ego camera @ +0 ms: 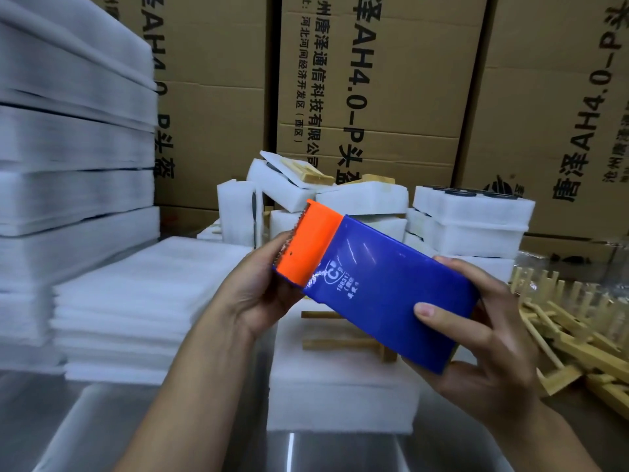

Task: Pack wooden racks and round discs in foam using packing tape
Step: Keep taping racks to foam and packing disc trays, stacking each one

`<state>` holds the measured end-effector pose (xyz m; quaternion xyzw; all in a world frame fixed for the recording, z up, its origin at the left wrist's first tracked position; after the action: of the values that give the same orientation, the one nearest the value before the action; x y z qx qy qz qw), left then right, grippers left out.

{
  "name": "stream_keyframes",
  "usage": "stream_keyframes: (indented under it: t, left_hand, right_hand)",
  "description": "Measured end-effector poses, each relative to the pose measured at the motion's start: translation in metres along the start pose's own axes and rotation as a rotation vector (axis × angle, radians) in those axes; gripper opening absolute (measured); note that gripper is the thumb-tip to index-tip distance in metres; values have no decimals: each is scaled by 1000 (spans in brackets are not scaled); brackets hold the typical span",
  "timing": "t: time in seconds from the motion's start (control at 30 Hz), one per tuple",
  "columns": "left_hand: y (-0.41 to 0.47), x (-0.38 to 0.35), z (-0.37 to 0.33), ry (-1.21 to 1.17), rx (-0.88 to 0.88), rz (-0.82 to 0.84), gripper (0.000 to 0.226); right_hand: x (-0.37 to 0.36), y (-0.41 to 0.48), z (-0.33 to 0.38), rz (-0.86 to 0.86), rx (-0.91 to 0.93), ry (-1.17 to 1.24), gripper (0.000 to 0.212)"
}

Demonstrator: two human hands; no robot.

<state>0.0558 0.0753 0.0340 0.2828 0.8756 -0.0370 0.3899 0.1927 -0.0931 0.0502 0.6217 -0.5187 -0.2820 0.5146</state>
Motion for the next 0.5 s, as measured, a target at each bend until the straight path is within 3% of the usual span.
stream_keyframes:
  t: [0.13, 0.3, 0.5]
  left_hand:
    - [2, 7, -6, 43, -69, -58, 34]
    - [0, 2, -2, -7, 42, -4, 50]
    - [-5, 6, 4, -12, 152, -11, 19]
  right_hand:
    - [-2, -1, 0, 34, 3, 19, 43]
    - [2, 1, -2, 6, -38, 35, 43]
    - [2, 1, 2, 21, -7, 48, 45]
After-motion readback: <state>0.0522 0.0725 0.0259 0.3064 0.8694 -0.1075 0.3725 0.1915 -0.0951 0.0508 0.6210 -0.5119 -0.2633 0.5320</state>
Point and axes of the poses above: each hand's wrist, its own y-axis towards the middle knuckle, its own x-axis out of the back of the hand, z = x × y, the point moved 7 cm from there along y, towards the middle knuckle, and after that the axes turned 10 degrees about -y, right-handed, at the moved point
